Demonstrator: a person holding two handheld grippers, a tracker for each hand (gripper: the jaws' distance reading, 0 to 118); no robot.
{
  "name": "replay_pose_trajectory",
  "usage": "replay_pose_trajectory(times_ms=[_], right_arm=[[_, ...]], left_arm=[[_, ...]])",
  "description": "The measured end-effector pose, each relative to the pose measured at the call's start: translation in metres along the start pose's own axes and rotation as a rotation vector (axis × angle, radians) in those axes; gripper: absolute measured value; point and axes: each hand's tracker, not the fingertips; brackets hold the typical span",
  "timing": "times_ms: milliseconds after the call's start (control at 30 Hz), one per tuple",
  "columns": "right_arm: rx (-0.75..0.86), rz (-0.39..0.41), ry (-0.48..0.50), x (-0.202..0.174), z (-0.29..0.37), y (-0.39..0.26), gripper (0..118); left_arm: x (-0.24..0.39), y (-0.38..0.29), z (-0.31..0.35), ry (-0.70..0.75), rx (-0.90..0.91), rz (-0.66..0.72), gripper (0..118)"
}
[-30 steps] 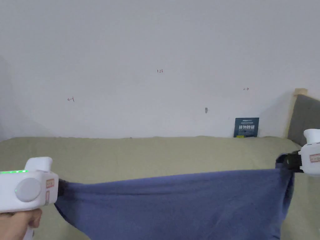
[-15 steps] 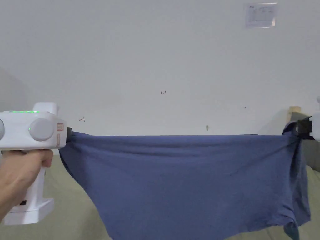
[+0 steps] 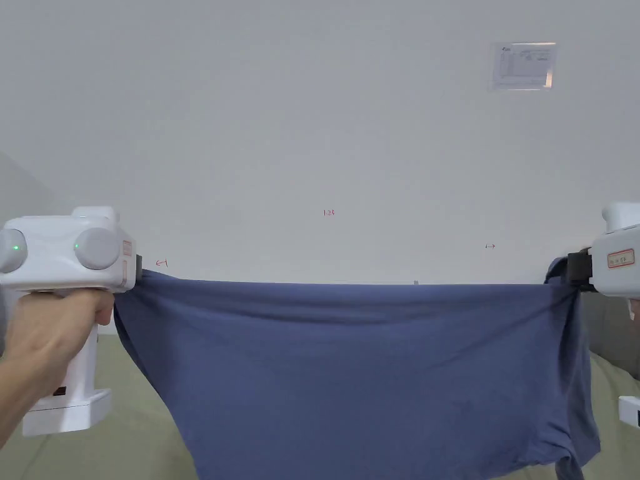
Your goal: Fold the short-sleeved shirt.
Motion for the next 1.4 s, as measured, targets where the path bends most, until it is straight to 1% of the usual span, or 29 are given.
replay_pose_trajectory(times_ms=[200, 367, 500, 733, 833, 967, 1033, 1100, 1200, 1300, 1333, 1400], right_arm=[[-0.001, 0.013, -0.019, -0.014, -0.045, 0.029, 1], [0.007, 0.019, -0.042, -0.016, -0.092, 0.058, 1], [0.006, 0.018, -0.056, -0.021, -0.129, 0.07, 1], [-0.014, 0.04, -0.091, -0.03, -0.207, 0.07, 1], [-0.028, 0.031, -0.089, -0.03, -0.242, 0.064, 1], [-0.064, 0.071, -0.092, -0.033, -0.279, 0.045, 1], [-0.072, 0.063, -0.087, -0.033, -0.293, 0.03, 1], [-0.103, 0.043, -0.084, -0.035, -0.302, 0.009, 1], [-0.171, 0.059, -0.077, -0.035, -0.313, -0.031, 1], [-0.22, 0.038, -0.054, -0.032, -0.303, -0.079, 1], [-0.241, 0.046, -0.056, -0.032, -0.3, -0.093, 1], [-0.26, 0.043, -0.052, -0.031, -0.284, -0.125, 1]], left_arm=[[0.016, 0.028, -0.03, 0.026, 0.017, -0.022, 0], [0.032, 0.054, -0.062, 0.07, 0.032, -0.063, 0], [0.048, 0.067, -0.092, 0.079, 0.044, -0.056, 0], [0.075, 0.073, -0.159, 0.109, 0.055, -0.068, 0], [0.085, 0.068, -0.189, 0.121, 0.047, -0.078, 0], [0.093, 0.051, -0.223, 0.133, 0.031, -0.062, 0], [0.094, 0.039, -0.243, 0.136, 0.006, -0.069, 0], [0.096, 0.019, -0.259, 0.136, -0.056, -0.106, 0], [0.092, -0.017, -0.267, 0.12, -0.078, -0.09, 0], [0.085, -0.06, -0.271, 0.112, -0.136, -0.108, 0], [0.082, -0.072, -0.268, 0.105, -0.162, -0.118, 0], [0.071, -0.103, -0.253, 0.067, -0.167, -0.085, 0]])
